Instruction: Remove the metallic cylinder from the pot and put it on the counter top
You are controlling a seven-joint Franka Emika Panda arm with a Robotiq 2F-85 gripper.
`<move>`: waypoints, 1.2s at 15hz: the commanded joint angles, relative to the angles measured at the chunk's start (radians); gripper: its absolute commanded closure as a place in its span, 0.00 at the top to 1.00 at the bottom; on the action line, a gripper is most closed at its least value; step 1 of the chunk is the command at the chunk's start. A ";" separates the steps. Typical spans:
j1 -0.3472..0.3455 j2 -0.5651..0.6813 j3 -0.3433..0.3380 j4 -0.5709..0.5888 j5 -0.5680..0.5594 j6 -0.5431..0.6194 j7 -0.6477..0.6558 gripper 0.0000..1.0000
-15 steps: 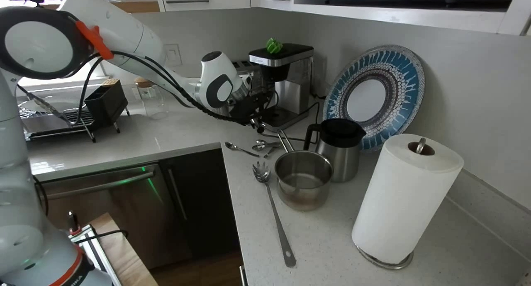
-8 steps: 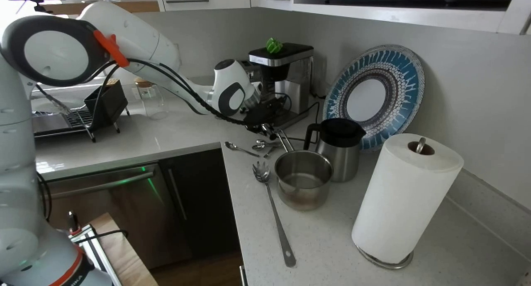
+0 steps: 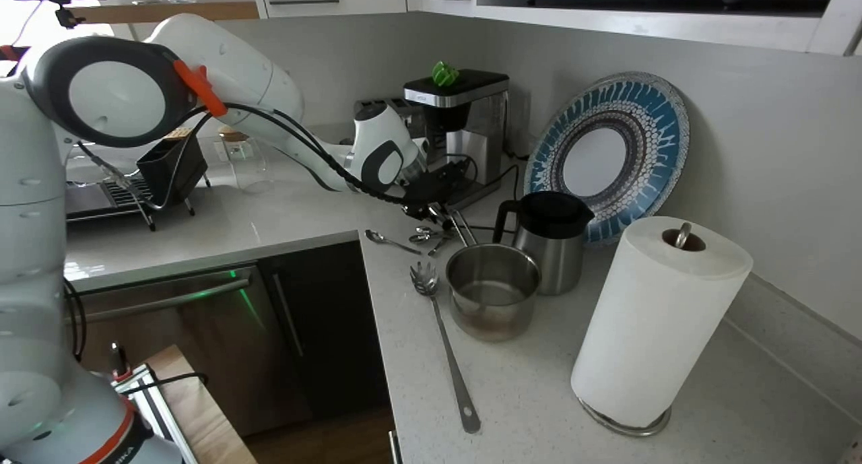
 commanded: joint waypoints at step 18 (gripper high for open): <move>-0.102 -0.145 0.162 -0.091 0.278 -0.144 -0.083 1.00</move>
